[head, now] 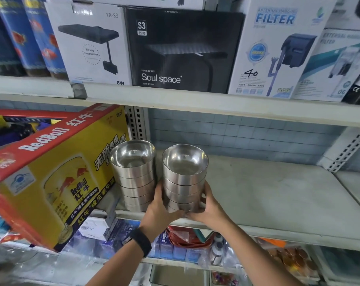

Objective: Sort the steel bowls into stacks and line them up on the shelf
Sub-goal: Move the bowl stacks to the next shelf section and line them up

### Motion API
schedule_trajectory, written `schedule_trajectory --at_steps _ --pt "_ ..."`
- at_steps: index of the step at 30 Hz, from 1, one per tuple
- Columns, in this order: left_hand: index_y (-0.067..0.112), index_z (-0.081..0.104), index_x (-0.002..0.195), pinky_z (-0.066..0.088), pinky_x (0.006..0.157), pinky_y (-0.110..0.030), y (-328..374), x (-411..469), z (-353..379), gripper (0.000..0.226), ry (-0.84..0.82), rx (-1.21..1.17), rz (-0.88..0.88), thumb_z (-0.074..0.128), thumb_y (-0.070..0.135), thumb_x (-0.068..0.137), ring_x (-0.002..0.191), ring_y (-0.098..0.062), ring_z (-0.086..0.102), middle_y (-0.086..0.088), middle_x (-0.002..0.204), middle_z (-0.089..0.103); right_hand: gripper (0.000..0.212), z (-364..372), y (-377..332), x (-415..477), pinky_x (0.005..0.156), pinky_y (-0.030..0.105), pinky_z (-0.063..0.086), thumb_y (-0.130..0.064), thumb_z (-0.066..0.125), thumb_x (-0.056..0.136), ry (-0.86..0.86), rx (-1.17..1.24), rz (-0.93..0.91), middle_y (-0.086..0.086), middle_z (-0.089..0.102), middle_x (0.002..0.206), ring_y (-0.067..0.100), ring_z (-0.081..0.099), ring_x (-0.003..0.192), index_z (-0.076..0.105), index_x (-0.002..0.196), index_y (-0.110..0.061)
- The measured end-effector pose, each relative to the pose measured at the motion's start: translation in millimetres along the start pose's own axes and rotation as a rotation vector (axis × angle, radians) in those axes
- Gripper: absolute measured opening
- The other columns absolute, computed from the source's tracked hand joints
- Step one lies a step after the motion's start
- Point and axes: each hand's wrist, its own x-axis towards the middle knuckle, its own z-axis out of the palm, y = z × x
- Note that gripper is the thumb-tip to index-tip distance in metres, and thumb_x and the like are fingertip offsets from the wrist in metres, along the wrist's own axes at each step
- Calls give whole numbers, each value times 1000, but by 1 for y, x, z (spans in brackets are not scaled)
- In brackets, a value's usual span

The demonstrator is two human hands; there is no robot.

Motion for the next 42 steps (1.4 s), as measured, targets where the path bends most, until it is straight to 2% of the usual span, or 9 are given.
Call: schedule_trajectory --at_steps 5,10,13,17,20,24,27,30,42 --pt "18 14 158 48 103 -28 4 -5 -6 115 -87 89 -49 83 49 72 112 -18 62 -2 132 61 86 3 7 -7 86 7 47 -35 88 74 21 -145 43 -27 56 123 -17 55 110 28 133 -51" --pt "18 30 153 49 101 -31 7 -4 -18 96 -96 340 -84 68 67 80 115 -18 60 -3 135 61 89 -15 2 -14 104 26 47 -53 77 80 -9 -359 66 -16 51 144 7 54 128 23 150 -46" --pt "19 49 137 54 94 -33 17 -13 -19 89 -81 472 -100 51 85 77 111 -18 63 -1 127 66 89 -39 3 -22 112 30 40 -57 68 83 26 -524 60 -7 38 157 11 45 138 22 156 -34" --pt "28 67 109 56 82 -30 30 -28 -12 93 -45 630 -82 20 99 70 90 -10 66 6 105 71 75 -80 8 -39 105 30 43 -69 54 82 57 -683 7 -5 53 144 14 51 129 44 145 -29" --pt "22 70 92 49 66 -25 47 -39 9 71 -55 778 -71 34 83 85 77 -13 64 6 90 70 72 -113 13 -56 100 30 45 -73 48 81 75 -800 -31 -7 61 131 14 55 121 54 135 -27" --pt "30 69 99 56 72 -27 71 -45 51 71 -76 806 59 31 86 77 81 -13 68 9 93 72 80 -157 18 -85 92 30 47 -79 29 72 125 -889 -71 -8 64 113 13 57 112 62 120 -25" --pt "33 65 113 56 80 -29 99 -44 88 69 -64 811 183 32 84 79 96 -13 69 13 109 71 64 -195 26 -110 87 31 46 -74 40 80 177 -939 -64 -7 64 109 15 57 109 62 112 -23" --pt "32 62 121 54 85 -31 132 -41 126 59 -59 796 307 43 75 86 107 -13 65 13 120 66 47 -234 36 -135 87 30 44 -64 53 90 220 -984 -37 -9 61 112 13 54 111 59 115 -25" --pt "28 56 133 45 97 -32 236 -6 247 64 -171 790 568 45 73 88 121 -15 54 9 131 59 53 -348 61 -218 89 31 44 -63 47 92 364 -1028 147 -8 60 120 14 53 115 57 125 -23"
